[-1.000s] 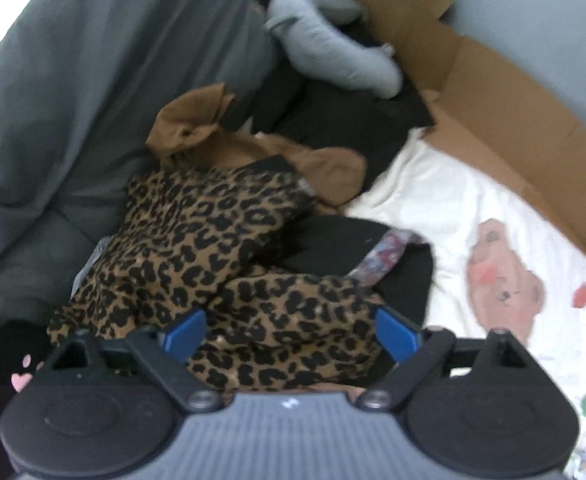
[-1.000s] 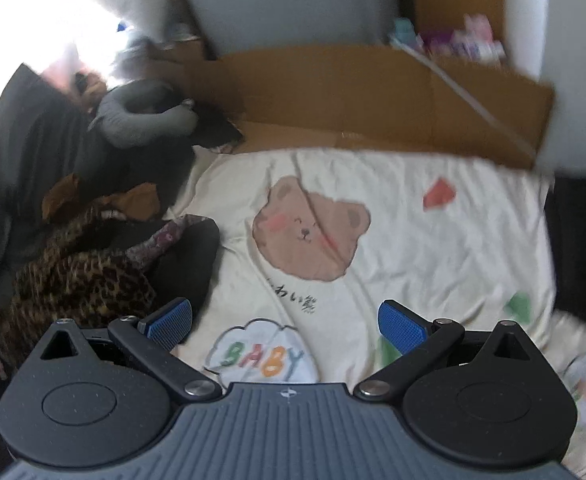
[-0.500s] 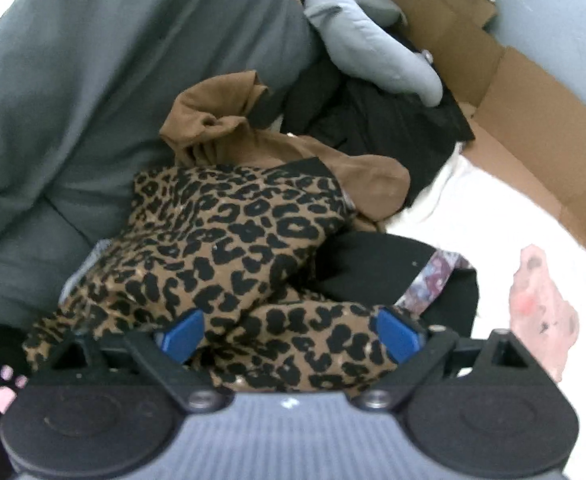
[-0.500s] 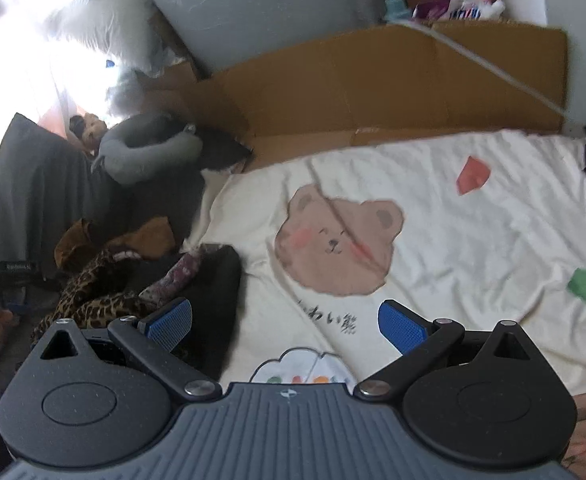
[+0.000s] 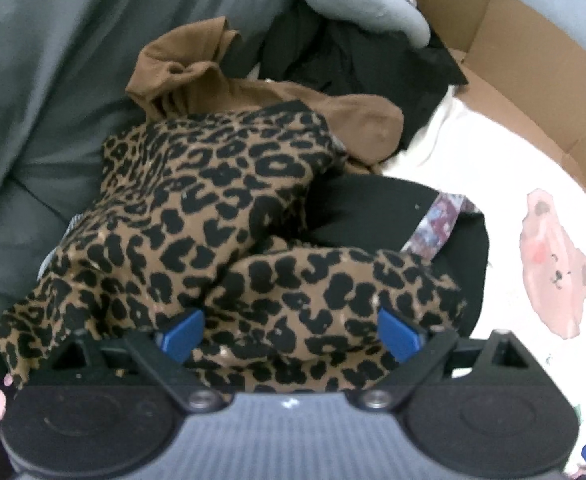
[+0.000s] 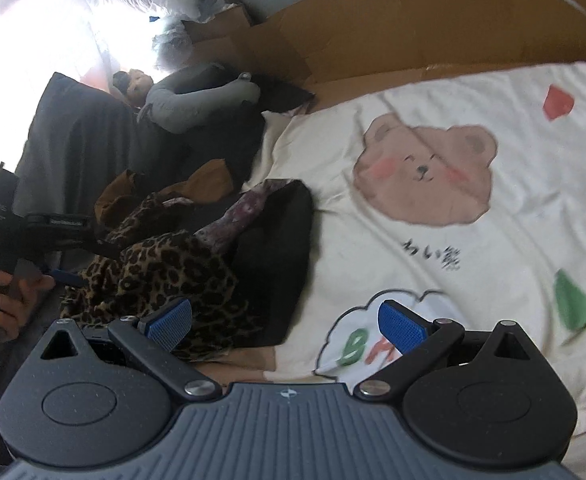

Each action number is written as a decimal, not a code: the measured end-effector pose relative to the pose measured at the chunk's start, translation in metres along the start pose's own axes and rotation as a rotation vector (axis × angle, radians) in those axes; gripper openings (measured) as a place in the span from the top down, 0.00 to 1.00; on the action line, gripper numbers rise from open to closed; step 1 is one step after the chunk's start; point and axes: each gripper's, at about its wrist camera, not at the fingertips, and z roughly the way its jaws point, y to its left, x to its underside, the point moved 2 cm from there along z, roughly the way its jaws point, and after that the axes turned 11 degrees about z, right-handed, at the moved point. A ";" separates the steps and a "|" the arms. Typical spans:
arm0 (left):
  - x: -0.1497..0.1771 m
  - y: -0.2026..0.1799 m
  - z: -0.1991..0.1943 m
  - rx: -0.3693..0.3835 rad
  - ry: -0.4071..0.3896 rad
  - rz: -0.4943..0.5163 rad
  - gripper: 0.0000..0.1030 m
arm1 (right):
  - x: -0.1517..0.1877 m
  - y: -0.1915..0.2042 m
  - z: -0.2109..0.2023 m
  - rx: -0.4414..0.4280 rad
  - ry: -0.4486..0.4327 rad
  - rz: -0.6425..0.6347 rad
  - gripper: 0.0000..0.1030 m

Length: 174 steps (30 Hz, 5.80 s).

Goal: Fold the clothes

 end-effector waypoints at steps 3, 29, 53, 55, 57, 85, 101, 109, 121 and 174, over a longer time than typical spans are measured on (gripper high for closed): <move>0.000 -0.003 0.004 -0.023 0.002 -0.009 0.08 | 0.002 -0.011 0.002 -0.074 0.013 0.090 0.01; 0.014 -0.004 0.061 0.052 0.108 -0.261 0.67 | 0.036 -0.026 0.048 -0.092 0.014 0.100 0.01; 0.000 -0.109 -0.071 0.230 -0.146 0.062 1.00 | 0.004 -0.005 0.007 -0.182 -0.086 0.043 0.02; 0.002 -0.128 -0.079 0.261 -0.147 0.087 1.00 | 0.001 -0.003 0.001 -0.200 -0.095 0.035 0.02; 0.007 -0.145 -0.086 0.290 -0.150 0.120 1.00 | -0.001 -0.002 -0.005 -0.201 -0.105 0.017 0.02; 0.048 -0.296 -0.134 0.534 -0.218 0.392 1.00 | -0.029 -0.087 -0.087 -0.123 -0.389 0.123 1.00; 0.040 -0.322 -0.147 0.554 -0.265 0.436 0.80 | -0.041 -0.127 -0.118 0.068 -0.437 0.172 0.96; 0.018 -0.260 -0.103 0.363 -0.169 0.319 0.79 | -0.028 -0.129 -0.101 0.164 -0.408 0.175 0.59; -0.002 -0.157 -0.043 0.140 -0.053 0.156 0.44 | 0.003 -0.112 -0.040 0.170 -0.196 0.112 0.55; 0.041 -0.178 -0.067 0.201 -0.003 0.387 0.94 | -0.005 -0.071 -0.048 -0.112 -0.033 0.087 0.32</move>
